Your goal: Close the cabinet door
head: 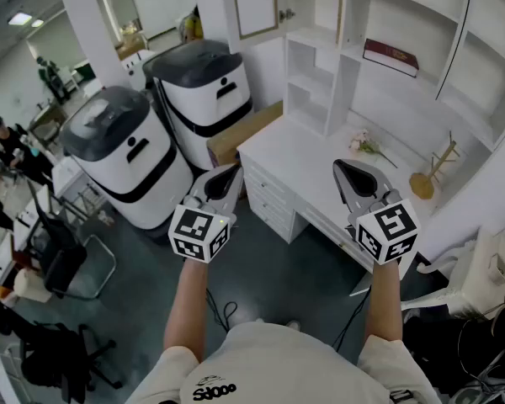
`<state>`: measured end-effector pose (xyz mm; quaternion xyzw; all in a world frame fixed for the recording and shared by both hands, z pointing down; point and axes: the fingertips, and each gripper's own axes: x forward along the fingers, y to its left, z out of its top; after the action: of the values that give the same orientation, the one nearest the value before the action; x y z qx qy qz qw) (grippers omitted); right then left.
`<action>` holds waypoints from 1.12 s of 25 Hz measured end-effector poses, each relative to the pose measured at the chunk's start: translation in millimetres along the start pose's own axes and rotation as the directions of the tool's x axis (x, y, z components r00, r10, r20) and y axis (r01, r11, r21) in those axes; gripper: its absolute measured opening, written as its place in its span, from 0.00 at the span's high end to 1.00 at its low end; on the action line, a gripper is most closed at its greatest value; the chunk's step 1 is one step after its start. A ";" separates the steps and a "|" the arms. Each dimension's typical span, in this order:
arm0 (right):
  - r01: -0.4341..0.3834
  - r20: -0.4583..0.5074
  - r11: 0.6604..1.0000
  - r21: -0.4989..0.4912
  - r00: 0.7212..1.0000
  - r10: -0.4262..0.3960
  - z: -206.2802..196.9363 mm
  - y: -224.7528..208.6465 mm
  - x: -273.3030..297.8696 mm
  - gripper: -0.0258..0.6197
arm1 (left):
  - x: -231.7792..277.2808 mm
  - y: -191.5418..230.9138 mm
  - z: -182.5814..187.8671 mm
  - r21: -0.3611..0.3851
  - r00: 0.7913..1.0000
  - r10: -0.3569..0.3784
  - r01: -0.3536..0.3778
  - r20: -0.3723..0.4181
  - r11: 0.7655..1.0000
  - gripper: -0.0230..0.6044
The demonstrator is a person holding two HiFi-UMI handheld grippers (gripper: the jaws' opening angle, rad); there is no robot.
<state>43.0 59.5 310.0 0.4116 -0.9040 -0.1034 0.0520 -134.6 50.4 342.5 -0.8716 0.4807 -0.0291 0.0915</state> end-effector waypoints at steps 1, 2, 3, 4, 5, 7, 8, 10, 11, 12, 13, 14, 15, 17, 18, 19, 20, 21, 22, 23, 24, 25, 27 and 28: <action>0.001 0.004 1.000 0.002 1.000 -0.001 -0.1 -3.7 -0.6 0.96 | 1.8 -3.9 2.3 0.002 1.000 -0.005 0.005 0.010 1.000 0.96; 0.002 0.009 1.000 0.006 1.000 -0.002 -0.3 -7.2 -1.4 0.96 | 3.5 -7.8 3.9 0.003 1.000 -0.011 0.011 0.017 1.000 0.95; 0.004 0.016 1.000 0.012 1.000 -0.004 -0.5 -10.6 -2.5 0.96 | 5.2 -11.5 4.1 -0.002 1.000 -0.016 0.016 0.018 1.000 0.95; 0.007 0.025 1.000 0.023 1.000 -0.008 -0.8 -14.0 -4.2 0.96 | 6.7 -14.7 2.8 -0.013 1.000 -0.020 0.020 0.012 1.000 0.94; 0.011 0.035 0.999 0.036 0.999 -0.012 -1.1 -17.1 -6.3 0.96 | 7.6 -16.8 0.8 -0.032 1.000 -0.019 0.019 0.007 0.999 0.94; 0.015 0.047 0.998 0.054 0.999 -0.017 -3.2 -22.1 -10.8 0.96 | 6.8 -16.5 -1.9 -0.086 1.000 0.000 0.001 0.013 0.996 0.94; 0.016 0.046 0.998 0.056 0.999 -0.018 -5.1 -24.0 -12.5 0.96 | 5.8 -14.4 -2.5 -0.112 1.000 0.017 -0.014 0.021 0.994 0.94; 0.023 0.035 0.998 0.052 0.999 -0.025 -10.0 -28.9 -13.6 0.96 | 6.1 -8.2 -3.7 -0.134 0.998 0.063 -0.059 0.025 0.989 0.94; 0.028 0.031 0.998 0.054 0.999 -0.029 -12.5 -31.8 -13.7 0.96 | 8.3 -6.2 -4.6 -0.128 0.997 0.081 -0.078 0.019 0.989 0.94; 0.029 0.029 0.998 0.058 0.999 -0.031 -15.0 -34.9 -13.6 0.96 | 11.9 -6.2 -5.8 -0.114 0.996 0.088 -0.087 0.008 0.990 0.94; 0.028 0.028 0.998 0.063 0.999 -0.029 -17.3 -38.2 -13.3 0.96 | 16.8 -7.9 -7.6 -0.097 0.996 0.085 -0.085 -0.008 0.992 0.94; 0.025 0.027 0.997 0.068 0.999 -0.027 -19.5 -41.7 -12.1 0.96 | 22.7 -10.5 -9.9 -0.079 0.997 0.074 -0.076 -0.028 0.994 0.94; 0.022 0.025 0.997 0.073 0.999 -0.024 -21.8 -45.4 -9.8 0.96 | 28.9 -13.1 -12.5 -0.065 0.997 0.059 -0.062 -0.048 0.996 0.94; 0.010 0.019 0.996 0.089 1.000 -0.012 -28.1 -52.6 -2.2 0.96 | 41.4 -14.7 -18.1 -0.048 0.997 0.040 -0.044 -0.069 0.998 0.94; 0.002 0.014 0.995 0.100 1.000 -0.003 -32.1 -56.4 2.9 0.96 | 48.1 -12.7 -21.6 -0.043 0.996 0.042 -0.045 -0.075 0.998 0.94; -0.006 0.010 0.994 0.109 1.000 0.005 -36.2 -60.7 8.9 0.96 | 55.3 -8.9 -25.6 -0.039 0.995 0.049 -0.052 -0.081 0.998 0.93; -0.013 0.004 0.993 0.114 1.000 0.013 -40.5 -65.3 15.7 0.96 | 63.0 -3.4 -30.0 -0.035 0.994 0.059 -0.062 -0.087 0.997 0.93; -0.020 -0.003 0.993 0.117 1.000 0.020 -44.6 -70.2 23.4 0.96 | 70.6 3.3 -34.5 -0.030 0.993 0.070 -0.073 -0.092 0.997 0.93; -0.024 -0.010 0.993 0.119 1.000 0.026 -48.1 -75.4 31.9 0.96 | 78.2 11.3 -38.5 -0.023 0.992 0.080 -0.083 -0.097 0.996 0.93; -0.027 -0.014 0.993 0.119 1.000 0.028 -50.8 -81.4 41.5 0.96 | 85.9 20.5 -41.8 -0.014 0.991 0.089 -0.091 -0.098 0.996 0.93; -0.026 -0.014 0.993 0.117 1.000 0.027 -52.3 -88.3 52.3 0.96 | 94.4 31.2 -44.1 -0.007 0.991 0.094 -0.096 -0.095 0.995 0.93; -0.022 -0.012 0.994 0.111 1.000 0.024 -53.0 -95.8 64.5 0.96 | 104.1 43.2 -45.6 -0.007 0.992 0.095 -0.096 -0.088 0.995 0.93; -0.013 -0.010 0.995 0.098 1.000 0.014 -53.9 -112.0 91.8 0.96 | 127.4 69.3 -47.8 -0.016 0.993 0.091 -0.092 -0.069 0.996 0.93; -0.008 -0.013 0.996 0.093 1.000 0.009 -54.5 -120.6 106.7 0.96 | 140.5 82.5 -48.8 -0.019 0.994 0.089 -0.091 -0.061 0.996 0.93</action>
<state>71.2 -106.0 336.2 0.4104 -0.9092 -0.0582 0.0390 -134.8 -117.5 369.8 -0.8487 0.5223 -0.0460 0.0686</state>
